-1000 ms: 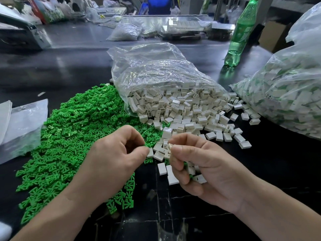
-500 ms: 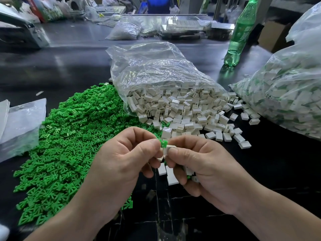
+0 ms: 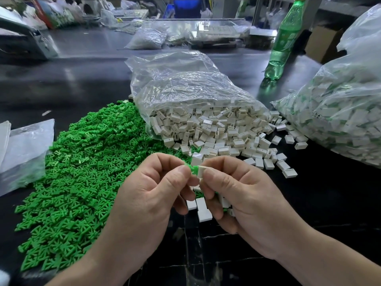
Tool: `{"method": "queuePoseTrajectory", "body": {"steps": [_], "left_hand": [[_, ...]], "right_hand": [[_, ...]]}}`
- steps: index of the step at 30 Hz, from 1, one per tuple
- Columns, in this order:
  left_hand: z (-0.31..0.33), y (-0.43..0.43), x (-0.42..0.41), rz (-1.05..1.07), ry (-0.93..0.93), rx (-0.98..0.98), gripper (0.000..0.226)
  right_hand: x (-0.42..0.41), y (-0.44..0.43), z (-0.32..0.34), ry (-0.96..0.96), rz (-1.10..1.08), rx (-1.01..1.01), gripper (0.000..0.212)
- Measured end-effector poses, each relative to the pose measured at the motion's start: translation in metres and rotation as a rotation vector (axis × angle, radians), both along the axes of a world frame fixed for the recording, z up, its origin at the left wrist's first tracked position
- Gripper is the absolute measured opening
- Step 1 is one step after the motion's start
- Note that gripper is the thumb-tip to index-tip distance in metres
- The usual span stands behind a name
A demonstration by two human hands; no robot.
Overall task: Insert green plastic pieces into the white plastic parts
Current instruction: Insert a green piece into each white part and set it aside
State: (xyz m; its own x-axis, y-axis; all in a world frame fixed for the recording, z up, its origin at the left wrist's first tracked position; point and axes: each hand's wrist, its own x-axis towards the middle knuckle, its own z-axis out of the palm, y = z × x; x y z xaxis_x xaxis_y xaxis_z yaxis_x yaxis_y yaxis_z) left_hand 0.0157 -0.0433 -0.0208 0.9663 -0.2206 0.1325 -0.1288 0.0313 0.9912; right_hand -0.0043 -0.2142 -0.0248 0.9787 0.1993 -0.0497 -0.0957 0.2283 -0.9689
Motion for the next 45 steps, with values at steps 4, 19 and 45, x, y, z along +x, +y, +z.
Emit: {"method": "queuePoseTrajectory", "body": {"steps": [4, 19, 45], "left_hand": [[-0.001, -0.002, -0.002, 0.022, -0.023, 0.032, 0.010], [-0.008, -0.012, -0.003, -0.056, 0.194, -0.195, 0.013], [-0.005, -0.024, -0.017, 0.037, -0.022, -0.010, 0.074]], "right_hand": [[0.000, 0.002, -0.002, -0.065, -0.021, -0.036, 0.009], [-0.003, 0.010, 0.000, -0.003, -0.049, -0.089, 0.018], [-0.024, 0.032, 0.008, 0.081, 0.187, -0.324, 0.022]]}}
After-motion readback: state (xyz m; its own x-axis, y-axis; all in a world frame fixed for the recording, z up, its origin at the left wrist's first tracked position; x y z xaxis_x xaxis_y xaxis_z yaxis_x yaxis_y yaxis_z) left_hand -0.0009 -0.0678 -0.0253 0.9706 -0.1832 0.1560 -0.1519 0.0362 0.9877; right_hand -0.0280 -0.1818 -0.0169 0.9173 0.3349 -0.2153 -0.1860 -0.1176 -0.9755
